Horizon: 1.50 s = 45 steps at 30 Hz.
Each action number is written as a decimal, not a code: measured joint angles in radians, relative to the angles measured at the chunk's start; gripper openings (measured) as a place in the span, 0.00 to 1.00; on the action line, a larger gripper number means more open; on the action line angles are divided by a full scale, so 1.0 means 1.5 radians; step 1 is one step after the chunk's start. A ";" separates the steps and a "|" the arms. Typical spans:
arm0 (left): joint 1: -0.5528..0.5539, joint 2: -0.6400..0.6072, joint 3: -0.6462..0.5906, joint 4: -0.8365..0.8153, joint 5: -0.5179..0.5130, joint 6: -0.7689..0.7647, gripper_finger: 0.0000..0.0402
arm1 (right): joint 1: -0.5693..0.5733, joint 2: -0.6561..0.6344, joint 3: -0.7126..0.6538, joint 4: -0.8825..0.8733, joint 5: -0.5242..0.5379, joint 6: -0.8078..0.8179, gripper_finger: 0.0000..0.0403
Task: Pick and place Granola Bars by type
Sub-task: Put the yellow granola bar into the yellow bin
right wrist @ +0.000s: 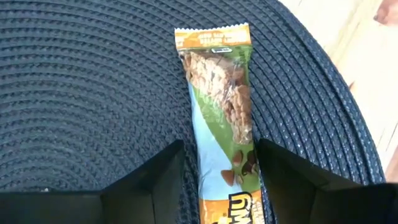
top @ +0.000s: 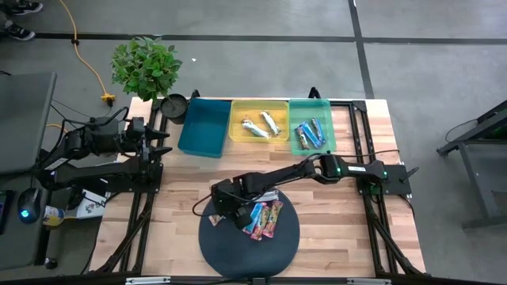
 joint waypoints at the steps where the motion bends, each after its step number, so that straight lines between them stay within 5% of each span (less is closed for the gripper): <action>1: 0.000 0.000 0.000 0.000 0.000 0.000 0.68 | 0.000 0.000 0.000 0.000 0.000 0.003 0.47; 10: 0.000 0.000 0.000 0.000 0.000 0.000 0.68 | 0.000 0.000 0.000 0.000 0.000 0.030 0.46; 36: 0.000 0.000 0.000 0.000 -0.003 0.000 0.68 | 0.000 -0.004 0.000 0.001 -0.027 0.075 0.16; 45: 0.000 0.000 0.000 0.000 -0.003 0.000 0.68 | -0.008 -0.054 -0.001 0.024 0.031 0.073 0.15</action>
